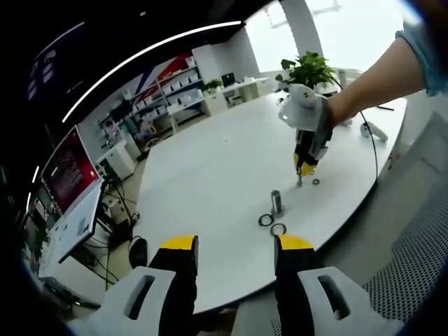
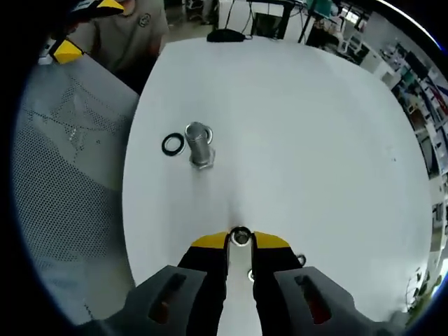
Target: Place the washer onto the threaded stud by aligning its center hole with the stud, sliding it down to the base, and recovering from edge contact or off-axis alignment until the washer reaches the visible bottom stop.
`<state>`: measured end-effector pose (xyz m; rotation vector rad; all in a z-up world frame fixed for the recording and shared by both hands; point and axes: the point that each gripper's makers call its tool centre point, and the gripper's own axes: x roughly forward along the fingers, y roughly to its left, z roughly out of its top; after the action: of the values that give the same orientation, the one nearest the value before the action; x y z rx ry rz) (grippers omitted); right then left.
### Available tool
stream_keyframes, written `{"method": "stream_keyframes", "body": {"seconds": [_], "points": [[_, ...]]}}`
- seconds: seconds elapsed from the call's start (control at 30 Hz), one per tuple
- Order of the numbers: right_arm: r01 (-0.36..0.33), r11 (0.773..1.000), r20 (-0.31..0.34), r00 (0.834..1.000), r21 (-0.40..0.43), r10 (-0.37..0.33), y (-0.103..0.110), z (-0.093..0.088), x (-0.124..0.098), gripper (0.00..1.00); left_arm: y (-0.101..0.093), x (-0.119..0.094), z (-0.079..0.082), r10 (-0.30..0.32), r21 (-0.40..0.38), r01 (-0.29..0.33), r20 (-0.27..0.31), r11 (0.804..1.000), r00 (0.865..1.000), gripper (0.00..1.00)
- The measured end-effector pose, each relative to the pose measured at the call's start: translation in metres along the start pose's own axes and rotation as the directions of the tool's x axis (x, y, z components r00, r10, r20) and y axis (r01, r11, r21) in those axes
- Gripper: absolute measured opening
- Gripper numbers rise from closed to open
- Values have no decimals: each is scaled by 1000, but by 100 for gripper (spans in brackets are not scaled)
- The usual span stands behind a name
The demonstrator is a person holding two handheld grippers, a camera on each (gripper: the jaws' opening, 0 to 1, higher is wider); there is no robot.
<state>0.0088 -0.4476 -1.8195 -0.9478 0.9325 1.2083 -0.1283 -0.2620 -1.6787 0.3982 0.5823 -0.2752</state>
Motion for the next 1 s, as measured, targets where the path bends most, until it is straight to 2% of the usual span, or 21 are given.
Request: {"method": "stream_keyframes", "body": {"seconds": [0.3, 0.6, 0.73, 1.0], "points": [[-18, 1000, -34, 999, -6, 18, 4, -8, 16, 13, 0, 0, -2, 1, -1, -1, -8, 1000, 1000, 41], [-14, 1000, -40, 999, -27, 12, 5, -12, 21, 15, -1, 0, -2, -3, 2, 3, -9, 1000, 1000, 41], [5, 1000, -27, 1000, 24, -5, 1, -12, 20, 29, -1, 0, -2, -4, 2, 4, -10, 1000, 1000, 41], [5, 996, -5, 1000, 85, -4, -3, -23, 15, 29, -1, 0, -2, -4, 2, 4, -8, 1000, 1000, 41]]}}
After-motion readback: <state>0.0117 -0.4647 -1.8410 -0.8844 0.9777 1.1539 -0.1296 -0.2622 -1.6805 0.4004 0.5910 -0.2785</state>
